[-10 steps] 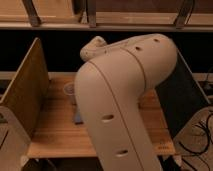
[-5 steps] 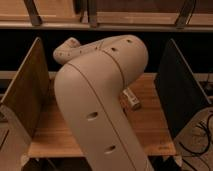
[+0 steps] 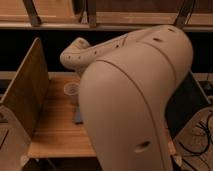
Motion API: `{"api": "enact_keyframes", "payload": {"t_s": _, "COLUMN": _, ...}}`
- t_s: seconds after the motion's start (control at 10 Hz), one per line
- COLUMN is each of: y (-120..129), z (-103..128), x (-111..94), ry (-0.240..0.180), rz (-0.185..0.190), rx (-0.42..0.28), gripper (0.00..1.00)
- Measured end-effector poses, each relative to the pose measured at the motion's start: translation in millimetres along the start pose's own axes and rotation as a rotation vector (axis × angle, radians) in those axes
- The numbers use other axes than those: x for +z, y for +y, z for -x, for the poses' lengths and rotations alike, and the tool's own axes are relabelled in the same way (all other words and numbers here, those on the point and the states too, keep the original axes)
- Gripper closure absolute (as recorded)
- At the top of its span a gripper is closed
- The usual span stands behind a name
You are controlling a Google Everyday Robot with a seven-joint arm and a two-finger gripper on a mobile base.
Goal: Move the arm in a circular motion
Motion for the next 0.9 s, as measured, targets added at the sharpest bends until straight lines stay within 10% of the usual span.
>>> {"api": "enact_keyframes", "payload": {"t_s": 0.5, "y": -110.5, "z": 4.6, "x": 18.8, "ry": -0.014, "rz": -0.085, "rx": 0.281, "gripper": 0.20}}
{"api": "enact_keyframes", "payload": {"t_s": 0.9, "y": -70.6, "z": 63.5, "x": 31.7, "ry": -0.039, "rz": -0.040, "rx": 0.244, "gripper": 0.20}}
